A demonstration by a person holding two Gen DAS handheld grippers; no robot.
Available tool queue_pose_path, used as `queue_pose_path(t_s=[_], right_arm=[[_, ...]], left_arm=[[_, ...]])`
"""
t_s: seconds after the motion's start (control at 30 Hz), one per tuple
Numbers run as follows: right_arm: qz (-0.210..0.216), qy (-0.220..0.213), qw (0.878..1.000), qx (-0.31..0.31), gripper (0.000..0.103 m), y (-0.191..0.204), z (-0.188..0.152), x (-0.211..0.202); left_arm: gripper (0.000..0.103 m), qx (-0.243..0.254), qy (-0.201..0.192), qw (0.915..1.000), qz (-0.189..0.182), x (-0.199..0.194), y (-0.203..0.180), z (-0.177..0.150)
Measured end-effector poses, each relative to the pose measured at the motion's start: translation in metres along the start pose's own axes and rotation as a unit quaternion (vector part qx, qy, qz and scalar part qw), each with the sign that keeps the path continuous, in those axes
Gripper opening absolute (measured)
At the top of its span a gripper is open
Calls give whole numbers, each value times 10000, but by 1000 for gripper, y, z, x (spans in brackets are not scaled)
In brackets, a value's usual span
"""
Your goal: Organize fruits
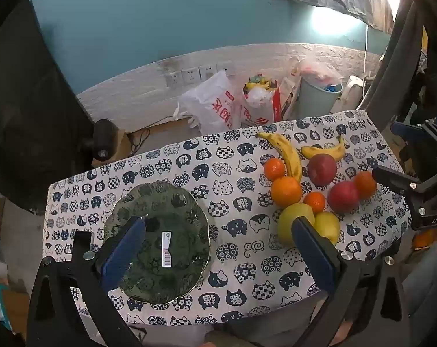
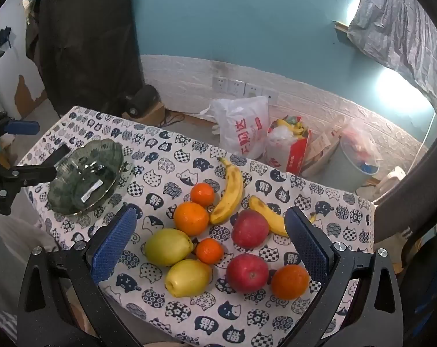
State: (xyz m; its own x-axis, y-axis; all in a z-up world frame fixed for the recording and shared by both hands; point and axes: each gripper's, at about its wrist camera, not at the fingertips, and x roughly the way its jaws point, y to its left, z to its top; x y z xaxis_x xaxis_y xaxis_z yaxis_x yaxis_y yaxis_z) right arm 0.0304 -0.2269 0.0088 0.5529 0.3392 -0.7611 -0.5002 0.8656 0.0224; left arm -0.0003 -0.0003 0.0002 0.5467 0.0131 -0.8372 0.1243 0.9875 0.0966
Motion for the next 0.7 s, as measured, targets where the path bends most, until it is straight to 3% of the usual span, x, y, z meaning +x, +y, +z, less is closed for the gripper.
queue_pose_path(t_s=[0.7], right_arm=[[-108, 21, 9999, -49, 101, 4, -2, 2]], left_arm=[[102, 53, 73, 9999, -48, 4, -3, -3]])
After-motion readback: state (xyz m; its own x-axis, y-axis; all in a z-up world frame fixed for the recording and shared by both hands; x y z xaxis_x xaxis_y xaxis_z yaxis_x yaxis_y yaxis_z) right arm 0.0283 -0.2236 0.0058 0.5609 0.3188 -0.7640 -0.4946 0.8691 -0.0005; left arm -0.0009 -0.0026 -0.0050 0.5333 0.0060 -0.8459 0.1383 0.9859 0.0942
